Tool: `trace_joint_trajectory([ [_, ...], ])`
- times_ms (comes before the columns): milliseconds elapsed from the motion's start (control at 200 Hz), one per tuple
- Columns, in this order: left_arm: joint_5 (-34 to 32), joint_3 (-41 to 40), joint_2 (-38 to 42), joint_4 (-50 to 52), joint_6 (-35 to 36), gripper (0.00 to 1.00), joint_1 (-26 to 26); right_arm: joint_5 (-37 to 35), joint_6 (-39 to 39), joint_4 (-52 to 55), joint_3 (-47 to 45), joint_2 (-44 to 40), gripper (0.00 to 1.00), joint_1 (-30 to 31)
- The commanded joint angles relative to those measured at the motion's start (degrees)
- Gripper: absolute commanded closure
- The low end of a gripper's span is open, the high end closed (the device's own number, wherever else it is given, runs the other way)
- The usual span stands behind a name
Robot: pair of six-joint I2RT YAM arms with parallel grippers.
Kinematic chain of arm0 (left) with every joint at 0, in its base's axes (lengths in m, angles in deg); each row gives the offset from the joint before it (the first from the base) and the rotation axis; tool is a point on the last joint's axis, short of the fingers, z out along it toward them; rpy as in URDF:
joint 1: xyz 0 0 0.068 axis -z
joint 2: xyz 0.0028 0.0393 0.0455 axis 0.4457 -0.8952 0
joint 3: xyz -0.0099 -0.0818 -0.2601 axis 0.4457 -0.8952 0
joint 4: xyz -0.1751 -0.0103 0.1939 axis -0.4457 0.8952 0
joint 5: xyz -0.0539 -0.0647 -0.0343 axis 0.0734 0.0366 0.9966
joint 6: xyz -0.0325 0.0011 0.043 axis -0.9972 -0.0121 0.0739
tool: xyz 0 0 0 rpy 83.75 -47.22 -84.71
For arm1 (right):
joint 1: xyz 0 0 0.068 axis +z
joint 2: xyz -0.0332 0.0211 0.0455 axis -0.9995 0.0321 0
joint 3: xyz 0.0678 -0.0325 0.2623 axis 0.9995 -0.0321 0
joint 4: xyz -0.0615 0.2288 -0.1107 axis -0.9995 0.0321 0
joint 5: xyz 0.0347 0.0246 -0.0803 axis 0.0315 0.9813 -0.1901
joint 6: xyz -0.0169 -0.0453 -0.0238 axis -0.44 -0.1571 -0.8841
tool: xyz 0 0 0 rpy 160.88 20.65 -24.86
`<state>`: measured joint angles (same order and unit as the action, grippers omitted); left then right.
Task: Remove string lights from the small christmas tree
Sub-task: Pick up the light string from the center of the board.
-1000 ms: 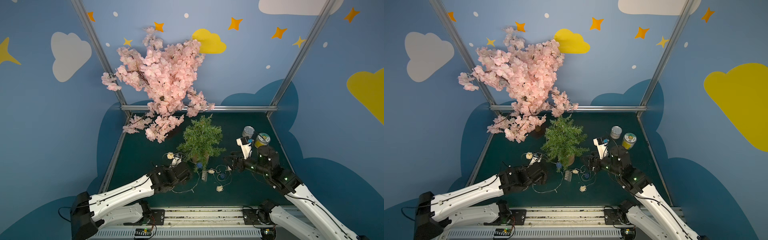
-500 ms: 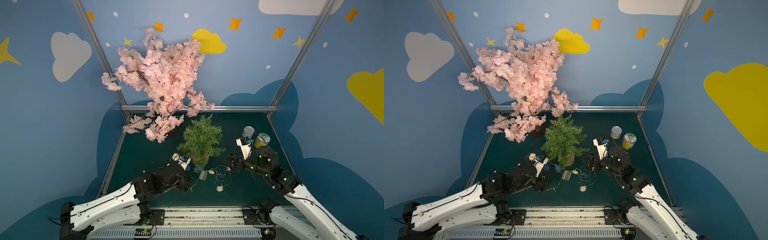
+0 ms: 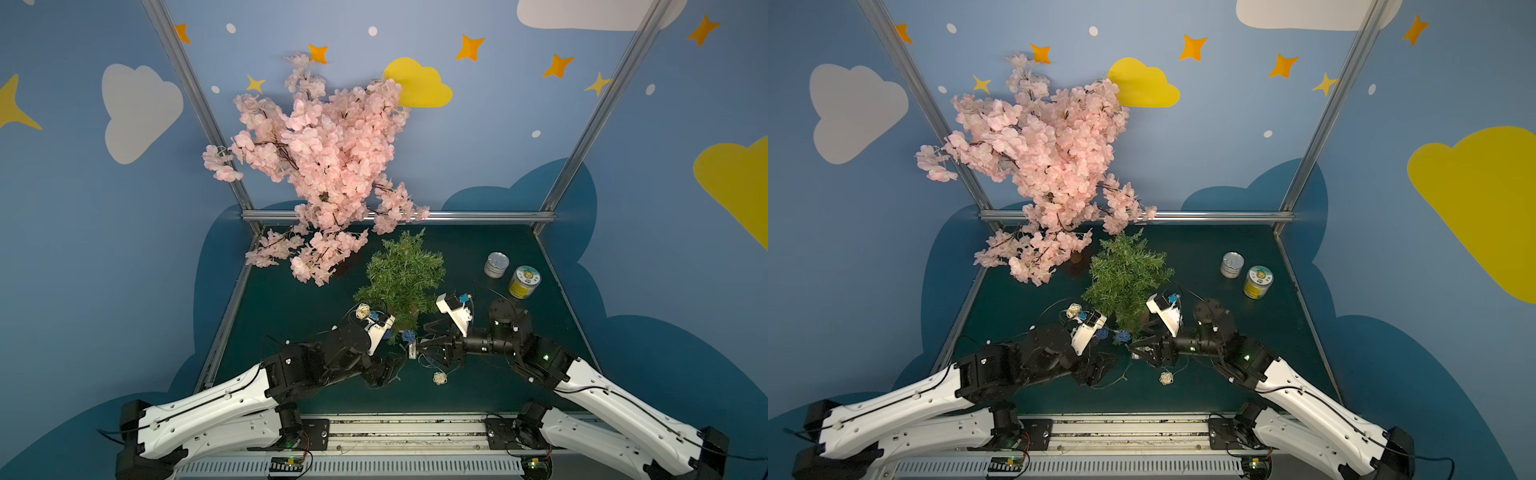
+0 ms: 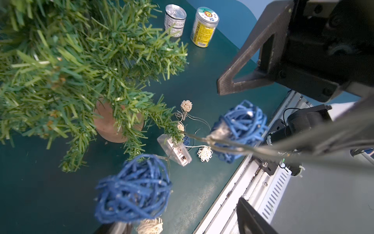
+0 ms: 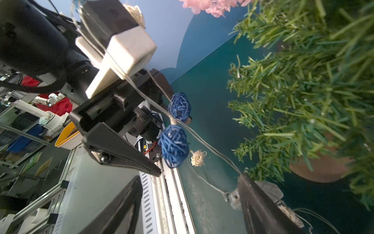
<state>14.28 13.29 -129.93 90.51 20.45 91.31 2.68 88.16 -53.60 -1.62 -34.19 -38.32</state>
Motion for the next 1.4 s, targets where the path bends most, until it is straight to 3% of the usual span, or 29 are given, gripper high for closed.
trace_joint_trajectory([
  [0,1.46,1.20,1.01,-2.12,0.76,0.20,0.11,0.23,-1.65,-4.69,1.05,2.00,0.24,1.59],
  [280,4.45,0.49,1.26,-3.05,0.61,0.19,0.17,1.29,-0.97,-12.75,2.75,8.84,0.27,3.55],
  [361,4.48,0.17,1.30,-3.10,0.50,0.19,0.12,1.68,-0.22,-15.44,2.93,9.91,0.44,4.01],
  [466,4.15,-0.10,1.60,-2.21,0.31,0.17,0.07,1.10,-0.08,-16.74,3.09,9.78,0.75,4.38],
  [566,2.89,-0.17,2.15,0.38,-0.21,0.11,0.04,-0.63,0.01,-16.80,2.44,7.72,0.91,4.38],
  [631,1.71,-0.33,2.75,2.77,-0.68,0.01,-0.05,-2.49,0.02,-16.63,1.74,5.76,0.96,4.38],
  [981,0.66,-0.46,1.55,16.33,-3.98,0.00,-0.50,-8.22,-0.66,-12.48,1.76,-0.16,1.00,4.03],
  [1392,23.60,-1.82,-1.05,11.22,3.12,0.00,-0.17,-13.67,1.08,-7.36,1.80,-1.13,1.00,1.04],
])
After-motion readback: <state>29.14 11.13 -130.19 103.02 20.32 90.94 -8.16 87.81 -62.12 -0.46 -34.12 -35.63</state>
